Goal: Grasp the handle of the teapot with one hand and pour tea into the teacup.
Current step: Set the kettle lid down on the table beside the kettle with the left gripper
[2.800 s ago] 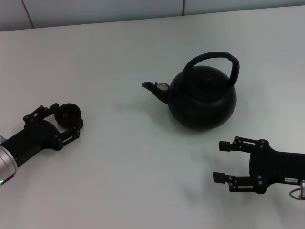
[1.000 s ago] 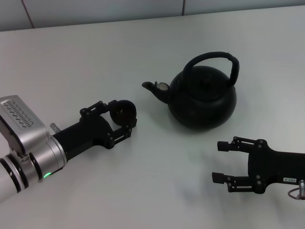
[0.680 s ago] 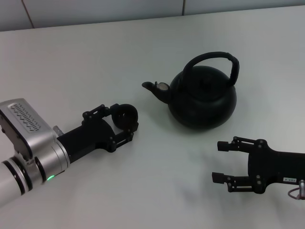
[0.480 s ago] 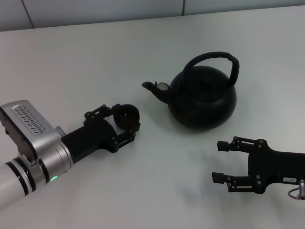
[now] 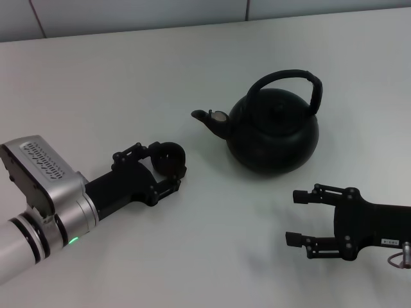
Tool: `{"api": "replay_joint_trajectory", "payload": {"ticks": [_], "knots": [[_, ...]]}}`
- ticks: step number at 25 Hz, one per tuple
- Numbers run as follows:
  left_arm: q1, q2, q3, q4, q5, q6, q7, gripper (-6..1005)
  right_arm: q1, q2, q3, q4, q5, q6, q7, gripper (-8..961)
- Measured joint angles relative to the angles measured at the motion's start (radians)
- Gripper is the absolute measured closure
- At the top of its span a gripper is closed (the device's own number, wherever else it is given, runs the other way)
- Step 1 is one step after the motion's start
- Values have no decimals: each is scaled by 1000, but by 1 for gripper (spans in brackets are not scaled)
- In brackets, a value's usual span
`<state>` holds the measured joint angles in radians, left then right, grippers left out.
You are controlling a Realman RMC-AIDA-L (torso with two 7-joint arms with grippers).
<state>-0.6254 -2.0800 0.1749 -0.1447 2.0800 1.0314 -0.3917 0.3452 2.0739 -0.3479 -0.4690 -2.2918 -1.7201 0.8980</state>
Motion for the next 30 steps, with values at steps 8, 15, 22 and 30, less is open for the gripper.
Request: {"api": "replay_joint_trajectory", "payload": {"ticks": [8, 15, 22, 30], "knots": [[-1, 0, 0, -1, 0, -5, -1, 201, 0, 0, -2, 1, 0, 3, -3, 141], [-4, 0, 0, -12, 0, -17, 0, 189, 0, 0, -1, 1, 0, 4, -4, 141], [-5, 0, -13, -24, -1, -32, 1, 177, 0, 0, 0, 1, 0, 4, -4, 141], [-5, 0, -15, -26, -5, -33, 1, 164, 3, -1, -1, 1, 0, 4, -1, 141]]}}
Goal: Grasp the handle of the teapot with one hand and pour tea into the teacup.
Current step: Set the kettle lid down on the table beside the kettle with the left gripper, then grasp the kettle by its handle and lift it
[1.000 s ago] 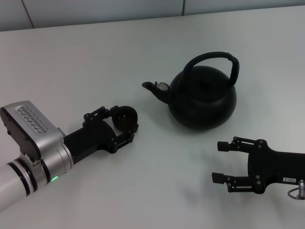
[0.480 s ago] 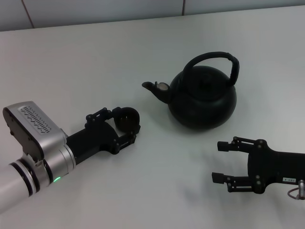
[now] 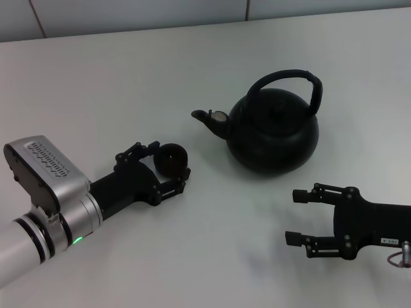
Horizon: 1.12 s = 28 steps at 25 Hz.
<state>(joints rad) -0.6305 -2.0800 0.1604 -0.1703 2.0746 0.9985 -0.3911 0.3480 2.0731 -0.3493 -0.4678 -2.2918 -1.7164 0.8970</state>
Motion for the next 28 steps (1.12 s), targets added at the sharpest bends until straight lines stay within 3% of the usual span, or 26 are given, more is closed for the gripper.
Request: {"api": "replay_joint_trajectory", "payload": {"ticks": [18, 28], "knots": [[75, 14, 9, 51, 7, 165, -14, 158, -1, 0, 7, 0, 0, 4, 0, 144], [185, 17, 65, 289, 7, 433, -183, 159, 0, 2, 7, 0, 0, 14, -3, 147]]}}
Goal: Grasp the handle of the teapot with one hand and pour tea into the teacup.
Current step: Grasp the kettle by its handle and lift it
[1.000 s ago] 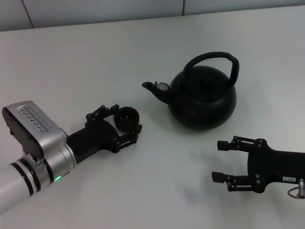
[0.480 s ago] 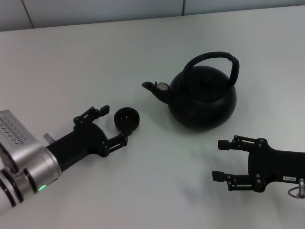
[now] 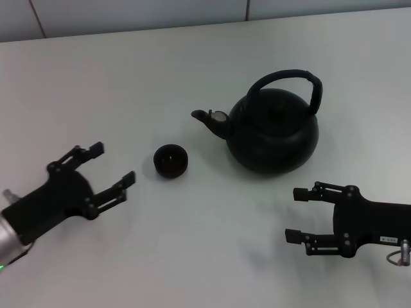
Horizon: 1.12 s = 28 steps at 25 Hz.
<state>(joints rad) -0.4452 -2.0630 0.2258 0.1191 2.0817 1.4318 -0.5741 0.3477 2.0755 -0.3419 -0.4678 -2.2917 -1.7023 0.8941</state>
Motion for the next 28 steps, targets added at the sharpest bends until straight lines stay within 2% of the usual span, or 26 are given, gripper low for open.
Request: {"api": "replay_joint_trajectory", "payload": {"ticks": [3, 5, 8, 14, 18, 28], "knots": [[61, 2, 14, 98, 0, 118, -40, 159, 0, 0, 1, 1, 0, 3, -2, 148], [74, 2, 16, 116, 0, 139, -43, 159, 0, 0, 1, 1, 1, 3, -2, 149], [133, 3, 51, 192, 0, 226, -43, 160, -1, 0, 1, 3, 1, 3, -2, 150], [157, 16, 129, 239, 0, 249, -56, 160, -2, 0, 3, 4, 2, 3, -2, 152], [166, 45, 136, 255, -1, 263, -93, 161, -7, 0, 11, 5, 5, 7, -2, 154], [170, 52, 138, 280, -1, 259, -95, 161, -7, 0, 15, 17, 5, 17, -4, 157]]}}
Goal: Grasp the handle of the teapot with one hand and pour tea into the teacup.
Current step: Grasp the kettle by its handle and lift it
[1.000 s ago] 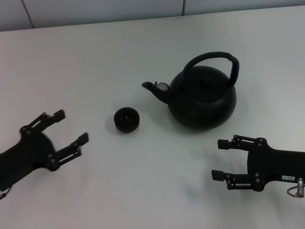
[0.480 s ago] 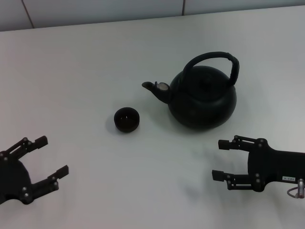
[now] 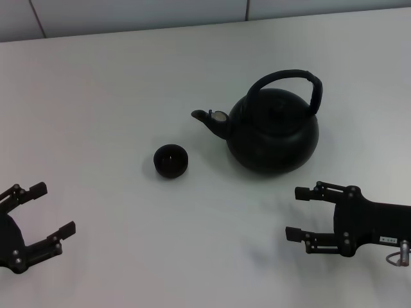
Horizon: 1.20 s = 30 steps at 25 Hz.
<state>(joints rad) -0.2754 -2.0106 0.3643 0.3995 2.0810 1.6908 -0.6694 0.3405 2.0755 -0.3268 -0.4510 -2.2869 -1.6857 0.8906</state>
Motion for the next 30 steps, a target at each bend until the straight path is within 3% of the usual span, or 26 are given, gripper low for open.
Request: {"api": "replay_joint_trajectory", "payload": {"ticks": [12, 23, 30], "knots": [[-5, -8, -4, 1, -2, -4, 3, 161, -28, 4, 0, 86, 91, 4, -126, 161], [-7, -10, -4, 1, -7, -4, 0, 166, -108, 8, 10, 376, 548, 40, -529, 165], [-5, -10, -5, 1, -7, -4, -1, 166, -93, 11, 15, 568, 806, 77, -773, 168]]}}
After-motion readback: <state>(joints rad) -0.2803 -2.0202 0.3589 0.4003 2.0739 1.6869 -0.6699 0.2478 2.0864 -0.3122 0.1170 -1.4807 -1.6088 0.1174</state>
